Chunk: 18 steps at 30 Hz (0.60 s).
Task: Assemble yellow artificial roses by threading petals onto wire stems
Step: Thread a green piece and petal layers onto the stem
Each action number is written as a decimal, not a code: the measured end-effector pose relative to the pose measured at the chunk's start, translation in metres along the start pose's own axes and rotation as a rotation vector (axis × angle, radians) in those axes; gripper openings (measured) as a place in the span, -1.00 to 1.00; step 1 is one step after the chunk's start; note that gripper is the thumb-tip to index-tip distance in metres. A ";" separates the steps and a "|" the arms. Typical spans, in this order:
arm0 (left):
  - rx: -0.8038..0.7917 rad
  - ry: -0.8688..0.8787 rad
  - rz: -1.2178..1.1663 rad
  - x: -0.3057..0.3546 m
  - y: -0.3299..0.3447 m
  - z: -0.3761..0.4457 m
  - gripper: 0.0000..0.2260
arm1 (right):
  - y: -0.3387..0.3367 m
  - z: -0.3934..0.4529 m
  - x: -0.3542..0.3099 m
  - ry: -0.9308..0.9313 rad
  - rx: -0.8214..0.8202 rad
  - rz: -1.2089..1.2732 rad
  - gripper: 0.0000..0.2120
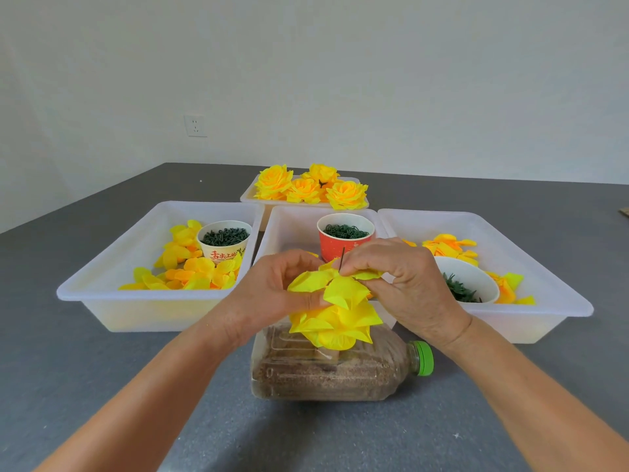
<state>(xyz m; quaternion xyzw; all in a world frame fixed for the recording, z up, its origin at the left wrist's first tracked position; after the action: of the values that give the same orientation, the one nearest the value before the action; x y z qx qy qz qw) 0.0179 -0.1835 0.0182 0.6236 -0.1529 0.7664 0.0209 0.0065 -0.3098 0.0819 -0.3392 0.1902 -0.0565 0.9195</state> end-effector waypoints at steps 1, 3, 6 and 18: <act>0.031 0.019 0.040 0.003 -0.002 -0.001 -0.64 | 0.001 -0.001 0.001 -0.004 0.002 0.006 -0.93; 0.089 0.057 0.114 0.009 -0.006 -0.003 -0.59 | 0.003 -0.002 0.002 -0.003 0.002 0.016 -0.92; 0.147 0.120 0.180 0.016 -0.009 -0.005 -0.57 | 0.006 -0.005 0.003 0.001 0.005 0.041 -0.91; 0.233 0.395 0.400 0.050 -0.007 -0.023 -0.66 | 0.009 -0.010 0.002 -0.013 -0.020 0.002 -0.88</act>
<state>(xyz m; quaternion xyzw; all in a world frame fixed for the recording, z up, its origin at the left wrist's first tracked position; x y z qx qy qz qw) -0.0134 -0.1782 0.0634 0.4181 -0.1768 0.8741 -0.1728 0.0044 -0.3098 0.0686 -0.3486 0.1849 -0.0516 0.9174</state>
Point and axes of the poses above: each hand's wrist, its own z-axis towards the middle knuckle, its own y-axis out of the palm, x = y × z, the point moved 10 cm from there along z, towards the middle knuckle, and after that the axes turned 8 degrees about -x, right-handed, at the moved point
